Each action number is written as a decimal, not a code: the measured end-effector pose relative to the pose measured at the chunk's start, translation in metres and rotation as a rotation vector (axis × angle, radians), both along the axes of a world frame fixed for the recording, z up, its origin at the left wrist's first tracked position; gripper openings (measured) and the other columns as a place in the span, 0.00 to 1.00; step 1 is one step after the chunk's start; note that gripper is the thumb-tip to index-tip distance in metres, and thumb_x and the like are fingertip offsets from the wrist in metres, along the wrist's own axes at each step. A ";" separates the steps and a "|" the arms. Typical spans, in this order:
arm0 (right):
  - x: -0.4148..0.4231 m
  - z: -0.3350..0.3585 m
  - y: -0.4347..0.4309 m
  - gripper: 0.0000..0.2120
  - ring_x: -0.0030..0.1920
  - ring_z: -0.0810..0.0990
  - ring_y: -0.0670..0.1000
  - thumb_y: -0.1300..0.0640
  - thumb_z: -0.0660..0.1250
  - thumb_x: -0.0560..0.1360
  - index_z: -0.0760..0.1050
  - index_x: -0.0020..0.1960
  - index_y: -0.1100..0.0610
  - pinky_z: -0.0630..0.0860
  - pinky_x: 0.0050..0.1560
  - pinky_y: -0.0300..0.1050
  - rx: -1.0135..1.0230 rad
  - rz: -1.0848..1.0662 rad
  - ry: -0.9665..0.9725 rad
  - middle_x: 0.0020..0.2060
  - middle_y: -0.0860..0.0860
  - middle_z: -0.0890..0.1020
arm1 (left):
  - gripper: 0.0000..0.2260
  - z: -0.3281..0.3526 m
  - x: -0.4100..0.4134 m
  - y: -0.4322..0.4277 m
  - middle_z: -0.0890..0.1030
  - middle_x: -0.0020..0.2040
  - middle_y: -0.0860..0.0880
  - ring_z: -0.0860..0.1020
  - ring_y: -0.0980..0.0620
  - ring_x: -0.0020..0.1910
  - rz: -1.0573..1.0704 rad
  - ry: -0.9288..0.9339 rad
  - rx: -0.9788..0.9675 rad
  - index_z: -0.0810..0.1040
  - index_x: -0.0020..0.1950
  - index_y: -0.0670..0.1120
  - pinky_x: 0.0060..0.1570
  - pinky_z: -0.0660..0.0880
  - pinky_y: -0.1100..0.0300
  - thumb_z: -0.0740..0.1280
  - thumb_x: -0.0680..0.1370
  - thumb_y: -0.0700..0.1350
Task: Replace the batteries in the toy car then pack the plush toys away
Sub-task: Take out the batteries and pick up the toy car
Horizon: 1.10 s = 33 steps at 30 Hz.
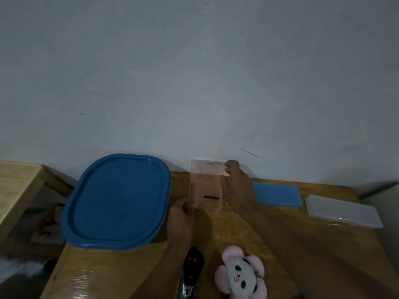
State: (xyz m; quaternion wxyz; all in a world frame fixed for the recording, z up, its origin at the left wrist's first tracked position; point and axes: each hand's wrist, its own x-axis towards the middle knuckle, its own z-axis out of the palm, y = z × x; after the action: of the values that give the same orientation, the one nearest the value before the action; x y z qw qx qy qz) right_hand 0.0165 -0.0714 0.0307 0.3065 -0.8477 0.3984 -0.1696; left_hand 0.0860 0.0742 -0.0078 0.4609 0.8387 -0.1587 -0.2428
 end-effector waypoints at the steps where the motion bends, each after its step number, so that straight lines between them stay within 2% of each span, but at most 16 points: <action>1: -0.001 -0.002 0.000 0.16 0.55 0.77 0.56 0.60 0.63 0.78 0.66 0.64 0.59 0.75 0.51 0.47 -0.007 0.006 0.011 0.57 0.59 0.78 | 0.08 0.001 0.000 0.000 0.83 0.50 0.52 0.79 0.57 0.45 -0.001 -0.002 0.000 0.81 0.56 0.46 0.39 0.72 0.67 0.66 0.79 0.45; 6: -0.004 -0.007 0.000 0.17 0.56 0.76 0.57 0.61 0.63 0.77 0.69 0.66 0.59 0.75 0.51 0.49 -0.137 0.007 0.083 0.59 0.58 0.75 | 0.07 0.003 -0.001 -0.001 0.81 0.46 0.55 0.76 0.62 0.41 -0.002 0.009 -0.011 0.80 0.56 0.46 0.35 0.68 0.72 0.66 0.79 0.45; 10: -0.004 -0.008 0.008 0.14 0.51 0.78 0.56 0.59 0.62 0.78 0.71 0.63 0.56 0.77 0.46 0.51 -0.189 0.050 0.116 0.55 0.56 0.76 | 0.08 0.004 -0.001 -0.002 0.80 0.47 0.55 0.75 0.61 0.41 0.012 0.004 -0.009 0.80 0.56 0.45 0.34 0.66 0.72 0.66 0.79 0.44; 13: 0.001 -0.013 0.012 0.10 0.49 0.78 0.57 0.61 0.61 0.76 0.77 0.56 0.58 0.76 0.47 0.51 -0.177 0.256 0.235 0.51 0.56 0.80 | 0.08 0.004 -0.001 -0.002 0.78 0.45 0.55 0.75 0.59 0.42 0.013 0.007 0.005 0.80 0.57 0.44 0.34 0.66 0.73 0.65 0.80 0.43; 15: 0.005 -0.014 0.016 0.09 0.48 0.79 0.56 0.63 0.63 0.75 0.79 0.52 0.58 0.75 0.46 0.48 -0.217 0.406 0.351 0.48 0.56 0.81 | 0.07 0.005 -0.001 -0.002 0.79 0.44 0.55 0.74 0.63 0.39 0.000 0.011 0.002 0.80 0.56 0.45 0.34 0.67 0.72 0.65 0.80 0.43; 17: 0.010 -0.015 0.020 0.06 0.47 0.79 0.56 0.63 0.64 0.74 0.79 0.49 0.58 0.73 0.44 0.46 -0.261 0.462 0.421 0.46 0.56 0.82 | 0.07 0.005 -0.001 -0.002 0.80 0.44 0.55 0.74 0.65 0.39 -0.004 0.025 -0.005 0.80 0.55 0.45 0.34 0.68 0.71 0.65 0.80 0.43; 22: 0.019 -0.013 0.021 0.08 0.50 0.78 0.55 0.62 0.66 0.75 0.79 0.53 0.58 0.77 0.49 0.48 -0.318 0.462 0.528 0.50 0.56 0.81 | 0.06 0.007 -0.001 -0.001 0.79 0.42 0.55 0.74 0.65 0.38 -0.005 0.048 -0.003 0.79 0.54 0.47 0.34 0.69 0.69 0.64 0.80 0.44; 27: 0.020 -0.010 0.023 0.09 0.53 0.77 0.55 0.61 0.65 0.76 0.77 0.56 0.59 0.75 0.52 0.47 -0.291 0.455 0.554 0.53 0.57 0.80 | 0.04 0.008 -0.001 -0.001 0.77 0.38 0.60 0.74 0.65 0.37 -0.025 0.040 0.009 0.78 0.52 0.48 0.32 0.68 0.69 0.65 0.80 0.43; 30: 0.019 -0.006 0.025 0.10 0.53 0.76 0.55 0.60 0.66 0.76 0.76 0.57 0.59 0.73 0.51 0.46 -0.273 0.432 0.509 0.54 0.57 0.79 | 0.06 0.007 0.000 -0.002 0.79 0.42 0.55 0.75 0.61 0.38 -0.036 0.003 0.066 0.79 0.54 0.46 0.34 0.70 0.66 0.64 0.80 0.43; 33: 0.011 0.004 0.023 0.10 0.54 0.76 0.57 0.61 0.64 0.76 0.74 0.57 0.60 0.71 0.47 0.46 -0.243 0.387 0.458 0.54 0.58 0.79 | 0.06 0.007 -0.002 0.000 0.82 0.47 0.47 0.79 0.52 0.42 -0.058 -0.094 0.185 0.77 0.55 0.43 0.40 0.76 0.58 0.63 0.80 0.42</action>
State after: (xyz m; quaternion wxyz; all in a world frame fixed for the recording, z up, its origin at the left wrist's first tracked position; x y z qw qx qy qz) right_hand 0.0278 -0.0488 0.0345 0.1318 -0.9542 0.2654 0.0408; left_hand 0.0844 0.0742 -0.0010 0.3661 0.8833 -0.1812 -0.2299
